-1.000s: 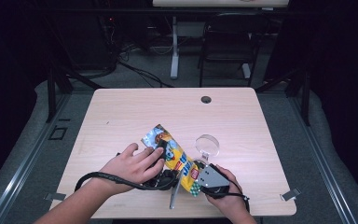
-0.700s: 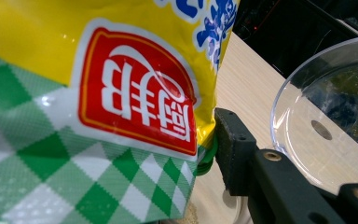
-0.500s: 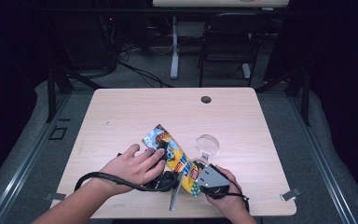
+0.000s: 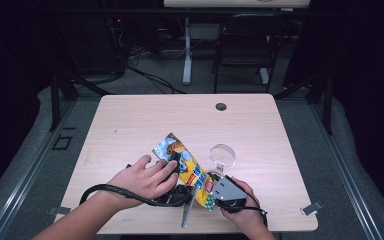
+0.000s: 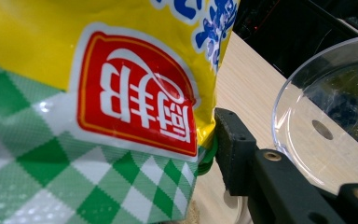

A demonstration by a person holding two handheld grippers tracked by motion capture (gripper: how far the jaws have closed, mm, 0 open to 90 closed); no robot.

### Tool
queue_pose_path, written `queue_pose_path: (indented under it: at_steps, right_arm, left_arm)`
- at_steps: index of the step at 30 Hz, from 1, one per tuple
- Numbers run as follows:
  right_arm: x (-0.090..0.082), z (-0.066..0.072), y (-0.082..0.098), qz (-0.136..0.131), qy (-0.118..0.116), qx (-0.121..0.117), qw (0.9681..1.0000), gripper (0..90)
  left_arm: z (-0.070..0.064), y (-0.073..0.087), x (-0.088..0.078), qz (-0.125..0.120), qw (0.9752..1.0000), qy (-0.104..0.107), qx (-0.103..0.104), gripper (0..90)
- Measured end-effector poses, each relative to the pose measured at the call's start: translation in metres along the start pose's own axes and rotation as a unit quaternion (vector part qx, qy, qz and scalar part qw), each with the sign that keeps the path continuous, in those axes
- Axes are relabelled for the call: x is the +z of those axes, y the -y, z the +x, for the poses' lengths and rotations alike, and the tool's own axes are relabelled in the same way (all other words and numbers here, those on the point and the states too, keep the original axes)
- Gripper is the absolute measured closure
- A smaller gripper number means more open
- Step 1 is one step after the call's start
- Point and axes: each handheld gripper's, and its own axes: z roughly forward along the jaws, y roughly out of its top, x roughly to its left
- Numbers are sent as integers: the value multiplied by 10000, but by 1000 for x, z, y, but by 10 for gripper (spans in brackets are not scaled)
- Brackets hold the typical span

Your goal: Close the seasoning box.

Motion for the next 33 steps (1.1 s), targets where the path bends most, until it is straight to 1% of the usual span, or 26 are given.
queue_pose_path:
  at_steps: [3, 5, 6, 7, 8, 9, 10, 11, 12, 14, 15, 16, 17, 18, 19, 25, 26, 27, 28, 29, 31, 33]
  right_arm:
    - [0, 0, 0, 10, -5, 6, 10000, 713]
    - [0, 0, 0, 15, -5, 14, 10000, 713]
    - [0, 0, 0, 15, -5, 14, 10000, 713]
    - [0, 0, 0, 6, -12, 23, 10000, 713]
    - [0, 0, 0, 7, -16, 28, 10000, 713]
    - [0, 0, 0, 7, -16, 28, 10000, 713]
    - [0, 0, 0, 5, -20, 28, 10000, 713]
    - [0, 0, 0, 5, -19, 30, 10000, 713]
    - [0, -1, 0, 7, -25, 36, 10000, 713]
    - [0, -1, 0, -3, -26, 47, 10000, 713]
    - [0, -1, 0, -3, -26, 47, 10000, 713]
    - [-1, -1, 0, -2, -33, 50, 10000, 713]
    - [-1, -1, 0, -2, -33, 50, 10000, 713]
    - [-1, -1, 0, -9, -36, 50, 10000, 713]
    - [-1, -1, 0, -16, -46, 61, 10000, 713]
    - [-1, -1, 0, -19, -43, 70, 10000, 713]
    - [-1, 0, 0, -13, -52, 73, 10000, 713]
    - [-1, 0, 0, -15, -48, 78, 10000, 713]
    - [-1, 0, 0, -15, -48, 78, 10000, 713]
    - [-1, 0, 0, -22, -53, 87, 9999, 713]
    - [-2, 0, -1, -44, -65, 108, 9999, 713]
    - [-2, 0, -1, -50, -67, 112, 9999, 713]
  left_arm:
    - [1, 0, 0, -9, 10000, -32, 30, 707]
    - [3, -1, -1, 14, 9999, -3, 110, 707]
    - [3, -1, -1, 14, 9999, -3, 110, 708]
    - [3, -1, -1, 11, 10000, 0, 96, 708]
    - [1, 0, -1, -30, 9999, 78, -108, 709]
    - [1, 0, -1, -30, 9999, 78, -108, 712]
    - [3, -1, -2, -42, 10000, -35, 26, 712]
    - [3, -1, -2, -51, 10000, -16, -22, 713]
    - [1, 0, -1, -52, 9998, 104, -182, 715]
    - [1, 0, -1, -54, 9998, 102, -186, 718]
    - [4, -1, -2, -31, 10000, 36, -29, 718]
    - [3, 0, -2, -45, 9998, 124, -133, 719]
    - [3, 0, -2, -45, 9998, 124, -133, 721]
    - [4, -1, -2, -38, 9999, 87, -66, 721]
    - [6, -1, -4, -15, 10000, 28, 80, 722]
    - [7, -1, -4, -14, 10000, 49, 85, 724]
    - [5, -1, -4, -51, 9999, 120, -103, 724]
    - [5, -1, -4, -51, 9999, 120, -103, 724]
    - [6, -1, -4, -44, 9999, 130, -65, 724]
    - [8, -1, -5, -22, 10000, 39, 69, 724]
    - [9, -1, -7, -12, 9999, 44, 128, 725]
    - [9, -1, -7, -15, 9999, 39, 99, 725]
